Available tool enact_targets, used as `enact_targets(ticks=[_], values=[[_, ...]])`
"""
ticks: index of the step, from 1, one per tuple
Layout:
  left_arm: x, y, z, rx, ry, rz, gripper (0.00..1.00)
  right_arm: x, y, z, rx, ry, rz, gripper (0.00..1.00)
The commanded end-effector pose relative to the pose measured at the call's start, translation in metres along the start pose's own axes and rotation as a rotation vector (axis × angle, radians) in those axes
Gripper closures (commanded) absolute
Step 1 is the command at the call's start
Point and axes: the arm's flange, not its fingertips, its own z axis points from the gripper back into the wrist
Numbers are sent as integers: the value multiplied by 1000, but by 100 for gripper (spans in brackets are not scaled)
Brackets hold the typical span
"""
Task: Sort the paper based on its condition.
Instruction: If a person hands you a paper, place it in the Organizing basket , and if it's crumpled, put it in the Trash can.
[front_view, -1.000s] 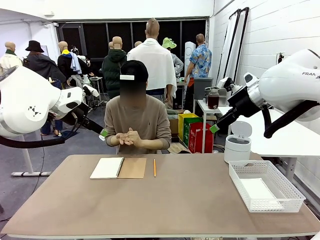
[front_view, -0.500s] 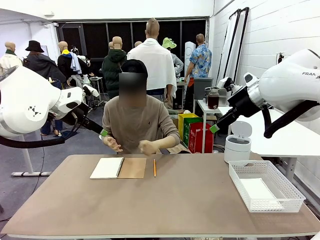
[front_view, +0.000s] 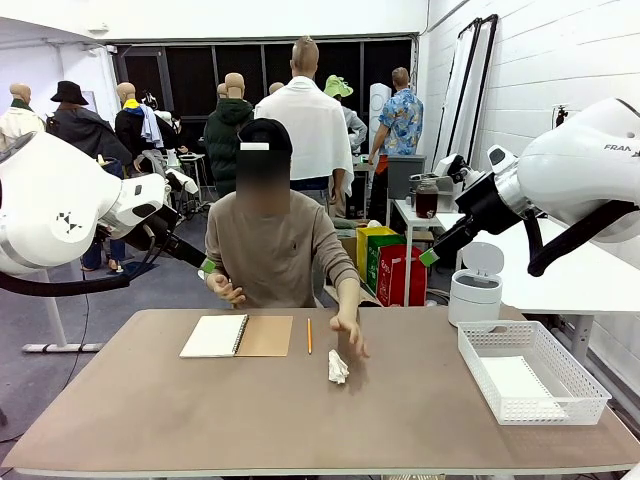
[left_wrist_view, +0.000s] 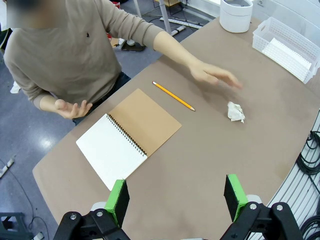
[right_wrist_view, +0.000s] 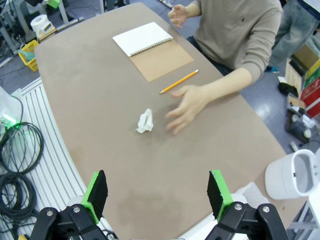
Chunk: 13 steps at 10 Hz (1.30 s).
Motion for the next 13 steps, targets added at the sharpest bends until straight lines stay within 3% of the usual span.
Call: enact_targets(ticks=[1,13], values=[[-1,1,0,-7,0,3,0,0,0,0,-1,1,0,0],[-1,1,0,-7,0,3,0,0,0,0,-1,1,0,0]])
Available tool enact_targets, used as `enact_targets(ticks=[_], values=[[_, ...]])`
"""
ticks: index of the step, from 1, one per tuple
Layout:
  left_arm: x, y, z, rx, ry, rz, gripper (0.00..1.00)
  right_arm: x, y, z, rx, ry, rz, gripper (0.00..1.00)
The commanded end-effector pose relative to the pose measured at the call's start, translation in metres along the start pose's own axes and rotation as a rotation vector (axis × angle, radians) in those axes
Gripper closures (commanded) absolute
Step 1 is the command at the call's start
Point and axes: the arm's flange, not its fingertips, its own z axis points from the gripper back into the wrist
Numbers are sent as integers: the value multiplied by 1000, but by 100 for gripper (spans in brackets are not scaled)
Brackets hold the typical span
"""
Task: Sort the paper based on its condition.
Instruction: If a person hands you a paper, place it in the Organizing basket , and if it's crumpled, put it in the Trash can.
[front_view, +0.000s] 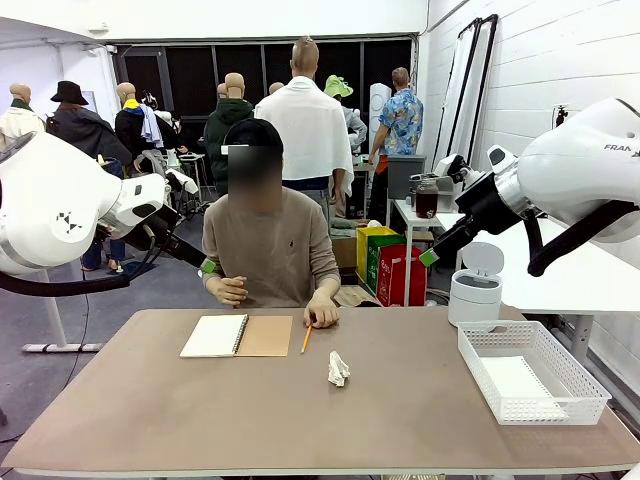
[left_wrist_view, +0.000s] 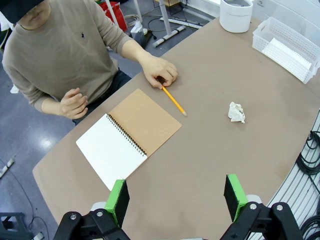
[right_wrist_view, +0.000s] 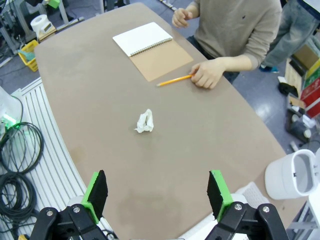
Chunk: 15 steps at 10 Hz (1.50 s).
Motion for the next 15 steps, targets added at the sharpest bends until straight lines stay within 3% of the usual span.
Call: enact_targets(ticks=[1,3,8,12,14,15], values=[[-1,1,0,-7,0,3,0,0,0,0,0,0,0,0],[-1,1,0,-7,0,3,0,12,-2,-15,-16,11,7,0],[-1,1,0,-7,0,3,0,41,-3,-86,-58,143,116,0],[-1,1,0,-7,0,3,0,40,-9,-144,-46,257,180,0],[-1,1,0,-7,0,3,0,33,-4,-129,-73,228,156,0],[-1,1,0,-7,0,3,0,33,-4,-148,-27,261,163,0]])
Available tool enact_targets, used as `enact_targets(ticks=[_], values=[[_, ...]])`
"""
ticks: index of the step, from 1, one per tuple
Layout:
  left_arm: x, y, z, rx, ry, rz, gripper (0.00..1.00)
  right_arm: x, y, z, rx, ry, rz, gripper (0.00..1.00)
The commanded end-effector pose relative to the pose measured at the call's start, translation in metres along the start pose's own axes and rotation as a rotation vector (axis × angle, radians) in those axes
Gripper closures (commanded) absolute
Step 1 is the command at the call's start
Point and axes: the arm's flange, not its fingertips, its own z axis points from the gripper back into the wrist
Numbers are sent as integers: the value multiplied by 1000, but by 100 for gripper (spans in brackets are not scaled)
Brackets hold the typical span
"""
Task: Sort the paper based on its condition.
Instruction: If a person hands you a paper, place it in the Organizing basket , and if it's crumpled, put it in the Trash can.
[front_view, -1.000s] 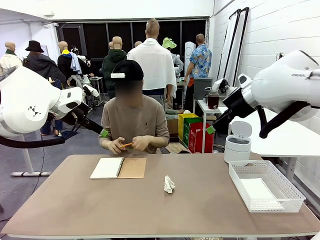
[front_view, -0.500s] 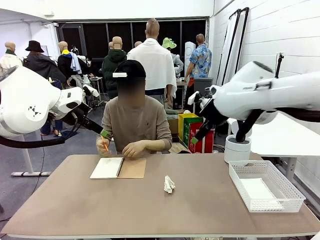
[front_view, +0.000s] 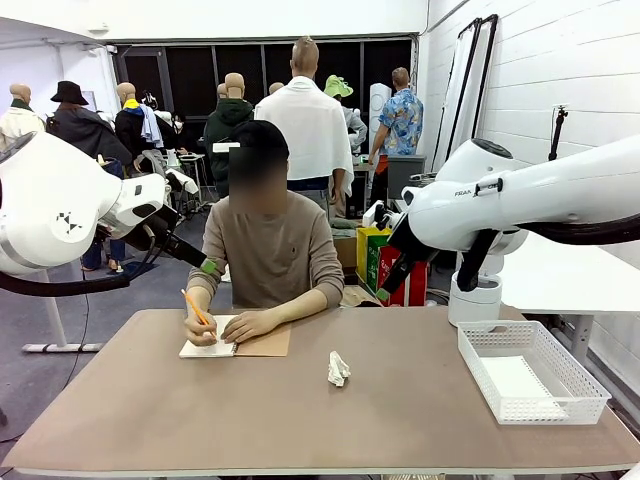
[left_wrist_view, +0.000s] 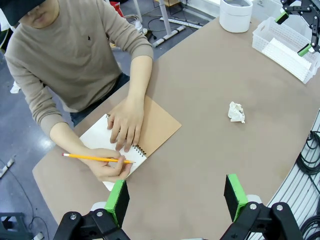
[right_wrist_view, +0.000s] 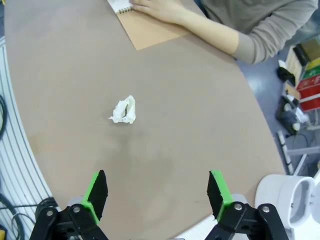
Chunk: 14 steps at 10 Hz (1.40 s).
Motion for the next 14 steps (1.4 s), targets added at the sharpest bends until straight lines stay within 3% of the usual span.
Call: enact_targets(ticks=[1,4,7,14], values=[[-1,1,0,-7,0,3,0,1,2,-6,10,7,4,0],[-1,1,0,-7,0,3,0,0,1,-2,3,4,2,0],[-1,1,0,-7,0,3,0,25,-8,-48,-1,30,17,0],[-1,1,0,-7,0,3,0,38,-2,-160,20,169,-2,0]])
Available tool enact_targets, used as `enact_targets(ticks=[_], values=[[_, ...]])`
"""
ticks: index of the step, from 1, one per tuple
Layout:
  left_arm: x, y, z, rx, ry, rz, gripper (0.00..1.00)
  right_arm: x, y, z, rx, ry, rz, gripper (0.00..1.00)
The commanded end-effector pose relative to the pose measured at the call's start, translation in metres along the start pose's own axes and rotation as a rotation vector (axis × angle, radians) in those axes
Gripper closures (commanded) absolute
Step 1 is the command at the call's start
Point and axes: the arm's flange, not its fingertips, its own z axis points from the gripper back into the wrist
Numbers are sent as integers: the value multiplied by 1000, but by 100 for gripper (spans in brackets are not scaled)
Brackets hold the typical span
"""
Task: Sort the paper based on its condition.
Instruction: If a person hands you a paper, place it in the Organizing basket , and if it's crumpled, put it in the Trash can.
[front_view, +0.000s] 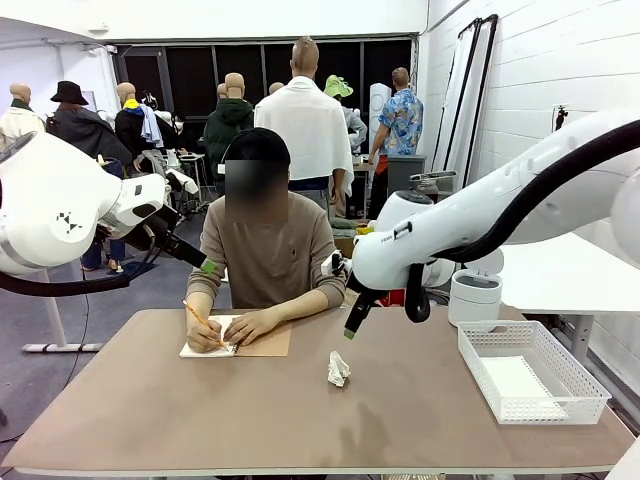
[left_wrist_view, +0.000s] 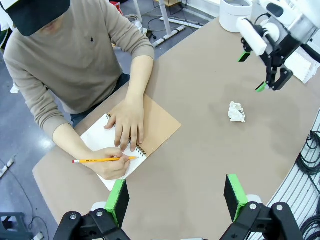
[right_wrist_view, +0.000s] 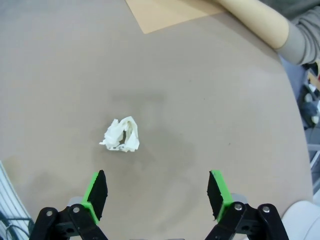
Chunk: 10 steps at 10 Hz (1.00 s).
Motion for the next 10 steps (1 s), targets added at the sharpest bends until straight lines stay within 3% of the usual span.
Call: enact_targets(ticks=[1,10], values=[[-1,1,0,-7,0,3,0,12,-4,-17,-42,21,-22,0],[-1,1,0,-7,0,3,0,12,3,-35,15,35,-6,0]])
